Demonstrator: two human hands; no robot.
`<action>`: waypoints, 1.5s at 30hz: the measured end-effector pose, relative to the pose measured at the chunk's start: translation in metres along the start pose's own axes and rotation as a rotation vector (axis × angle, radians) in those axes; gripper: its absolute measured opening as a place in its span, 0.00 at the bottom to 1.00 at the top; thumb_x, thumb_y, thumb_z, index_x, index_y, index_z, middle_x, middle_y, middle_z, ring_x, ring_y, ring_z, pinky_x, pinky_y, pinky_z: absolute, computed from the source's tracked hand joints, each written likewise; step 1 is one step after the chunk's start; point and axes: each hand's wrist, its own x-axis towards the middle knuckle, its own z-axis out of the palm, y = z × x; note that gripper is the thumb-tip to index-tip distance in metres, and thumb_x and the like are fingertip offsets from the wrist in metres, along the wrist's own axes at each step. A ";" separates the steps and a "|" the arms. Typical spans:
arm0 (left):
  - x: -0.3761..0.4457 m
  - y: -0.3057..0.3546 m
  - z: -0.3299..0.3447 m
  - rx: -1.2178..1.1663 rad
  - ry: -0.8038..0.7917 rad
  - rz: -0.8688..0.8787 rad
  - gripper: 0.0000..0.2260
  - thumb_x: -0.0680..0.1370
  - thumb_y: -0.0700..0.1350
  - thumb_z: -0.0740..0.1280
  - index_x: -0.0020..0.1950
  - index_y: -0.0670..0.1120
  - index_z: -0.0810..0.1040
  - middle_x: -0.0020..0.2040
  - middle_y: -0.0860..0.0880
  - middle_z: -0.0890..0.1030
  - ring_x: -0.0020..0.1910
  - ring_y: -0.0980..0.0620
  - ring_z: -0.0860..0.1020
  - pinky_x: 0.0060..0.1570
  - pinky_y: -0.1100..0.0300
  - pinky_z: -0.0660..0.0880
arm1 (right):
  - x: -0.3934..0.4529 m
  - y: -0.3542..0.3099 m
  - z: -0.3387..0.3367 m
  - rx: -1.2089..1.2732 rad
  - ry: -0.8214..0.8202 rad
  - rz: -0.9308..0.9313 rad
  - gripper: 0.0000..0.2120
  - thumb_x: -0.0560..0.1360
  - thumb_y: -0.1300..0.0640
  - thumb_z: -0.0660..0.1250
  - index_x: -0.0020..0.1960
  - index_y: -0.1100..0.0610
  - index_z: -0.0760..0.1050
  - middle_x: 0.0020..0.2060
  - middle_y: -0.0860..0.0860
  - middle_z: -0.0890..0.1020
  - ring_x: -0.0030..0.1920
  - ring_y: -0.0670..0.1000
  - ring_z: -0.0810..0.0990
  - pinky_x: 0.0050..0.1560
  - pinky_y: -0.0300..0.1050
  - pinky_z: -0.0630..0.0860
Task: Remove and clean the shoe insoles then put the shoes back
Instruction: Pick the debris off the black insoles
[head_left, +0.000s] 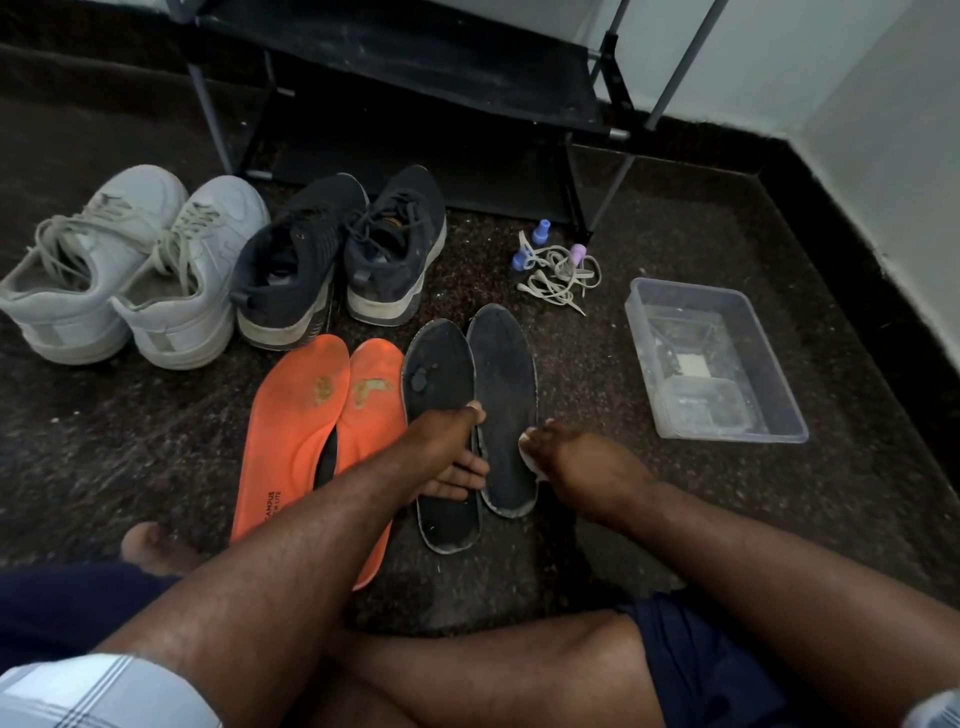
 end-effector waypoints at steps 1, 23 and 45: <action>0.000 0.000 0.000 -0.002 0.002 0.000 0.25 0.82 0.62 0.56 0.76 0.52 0.66 0.50 0.40 0.84 0.48 0.43 0.84 0.53 0.48 0.81 | 0.006 0.000 -0.004 0.011 0.028 0.020 0.14 0.75 0.50 0.57 0.57 0.52 0.75 0.55 0.53 0.80 0.57 0.56 0.79 0.52 0.51 0.78; 0.001 -0.001 0.000 -0.008 -0.007 0.008 0.23 0.83 0.60 0.56 0.76 0.53 0.64 0.50 0.39 0.83 0.50 0.41 0.84 0.57 0.46 0.79 | 0.009 -0.039 0.003 0.186 0.084 -0.144 0.07 0.76 0.58 0.64 0.48 0.59 0.80 0.45 0.56 0.77 0.44 0.56 0.78 0.45 0.50 0.75; 0.001 -0.003 -0.001 -0.018 -0.011 0.008 0.17 0.83 0.61 0.56 0.68 0.57 0.70 0.51 0.38 0.84 0.50 0.41 0.85 0.57 0.46 0.79 | 0.006 -0.041 -0.002 0.279 0.070 -0.146 0.08 0.72 0.59 0.68 0.50 0.57 0.82 0.47 0.54 0.82 0.49 0.54 0.81 0.49 0.45 0.76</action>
